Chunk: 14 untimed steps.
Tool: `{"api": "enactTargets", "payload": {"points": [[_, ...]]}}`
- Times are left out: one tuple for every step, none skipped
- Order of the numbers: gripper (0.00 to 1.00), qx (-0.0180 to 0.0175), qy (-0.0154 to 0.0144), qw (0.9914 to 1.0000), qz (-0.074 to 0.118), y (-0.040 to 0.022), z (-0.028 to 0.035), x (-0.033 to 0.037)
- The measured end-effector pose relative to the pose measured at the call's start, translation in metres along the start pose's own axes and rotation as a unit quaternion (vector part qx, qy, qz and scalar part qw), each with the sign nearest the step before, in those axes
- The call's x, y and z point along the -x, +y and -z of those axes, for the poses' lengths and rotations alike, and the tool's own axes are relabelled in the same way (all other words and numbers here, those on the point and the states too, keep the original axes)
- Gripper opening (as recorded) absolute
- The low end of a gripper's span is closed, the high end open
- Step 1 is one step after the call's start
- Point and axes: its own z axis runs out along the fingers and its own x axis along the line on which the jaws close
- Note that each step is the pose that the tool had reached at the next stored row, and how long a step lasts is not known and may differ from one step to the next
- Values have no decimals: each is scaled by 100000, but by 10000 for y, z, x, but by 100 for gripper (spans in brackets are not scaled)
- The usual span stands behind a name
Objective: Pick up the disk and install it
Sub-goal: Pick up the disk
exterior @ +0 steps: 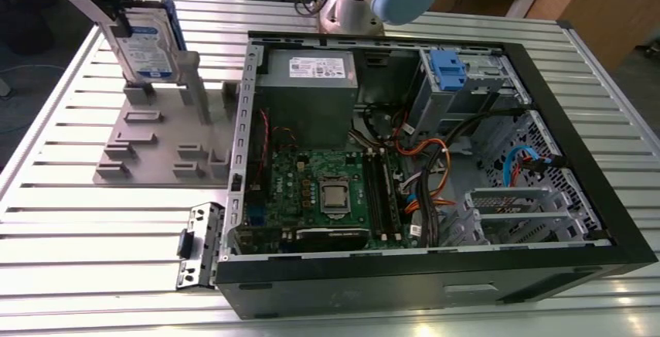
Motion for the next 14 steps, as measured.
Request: {"api": "enactTargets", "payload": {"points": [[36,-1,1,100000,-3,0,8,0],[36,-5,0,100000,0,0,17,0],[36,-1,-1,100000,1,0,26,1],[36,0,1,100000,-1,0,35,1],[36,2,1,100000,-1,0,44,1],[36,-1,1,100000,1,0,53,1],[36,-2,0,100000,1,0,62,2],[36,-5,-2,100000,2,0,70,2],[36,-1,0,100000,1,0,80,2],[36,-2,-1,100000,0,0,89,3],[36,-3,-2,100000,0,0,97,3],[36,-3,0,100000,1,0,106,3],[36,-5,0,100000,-1,0,116,3],[36,-3,2,100000,0,0,126,4]]}}
